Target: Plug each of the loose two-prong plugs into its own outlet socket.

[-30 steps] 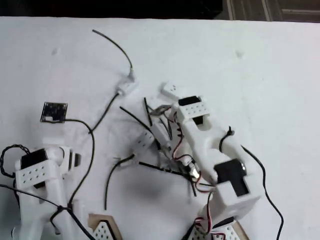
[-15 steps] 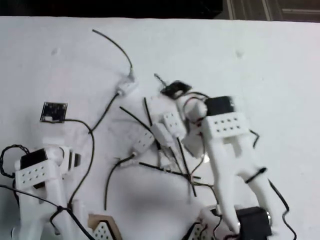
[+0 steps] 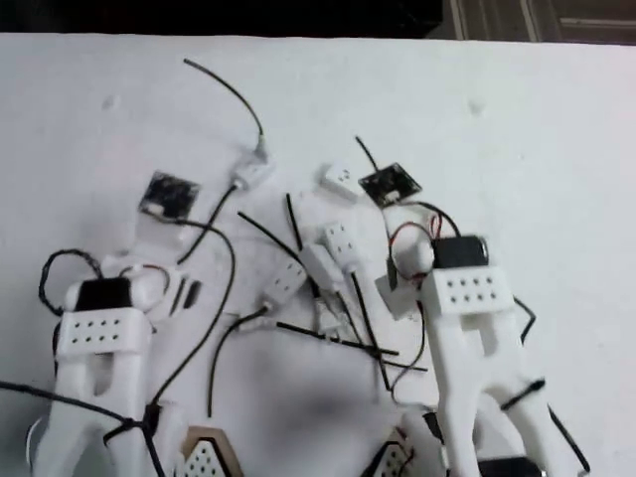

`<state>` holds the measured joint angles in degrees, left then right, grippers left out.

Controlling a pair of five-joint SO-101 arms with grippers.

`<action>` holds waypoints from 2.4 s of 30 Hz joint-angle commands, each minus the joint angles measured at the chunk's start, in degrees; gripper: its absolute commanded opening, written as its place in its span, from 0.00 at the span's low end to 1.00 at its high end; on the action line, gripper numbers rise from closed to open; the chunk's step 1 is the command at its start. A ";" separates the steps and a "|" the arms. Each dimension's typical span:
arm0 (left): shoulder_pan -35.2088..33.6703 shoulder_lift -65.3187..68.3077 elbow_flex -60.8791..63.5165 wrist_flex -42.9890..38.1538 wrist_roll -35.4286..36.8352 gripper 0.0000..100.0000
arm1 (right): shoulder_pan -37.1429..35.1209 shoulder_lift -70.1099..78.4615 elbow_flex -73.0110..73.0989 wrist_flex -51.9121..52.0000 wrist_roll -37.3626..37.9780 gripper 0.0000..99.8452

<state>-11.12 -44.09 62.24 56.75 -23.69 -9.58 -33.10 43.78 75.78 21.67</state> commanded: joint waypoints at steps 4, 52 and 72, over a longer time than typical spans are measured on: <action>13.58 -0.92 -10.20 7.47 0.35 0.26 | 0.48 -13.85 2.90 -2.68 -4.75 0.02; 18.68 46.81 -36.66 13.71 -23.56 0.19 | -0.04 -24.66 14.51 -5.14 -5.10 0.02; 4.09 1.71 -16.18 11.34 -15.30 0.22 | -19.12 -24.75 14.15 -16.57 -5.71 0.02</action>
<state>-6.29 -33.27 38.15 75.74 -45.67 -25.05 -56.75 59.08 61.10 16.57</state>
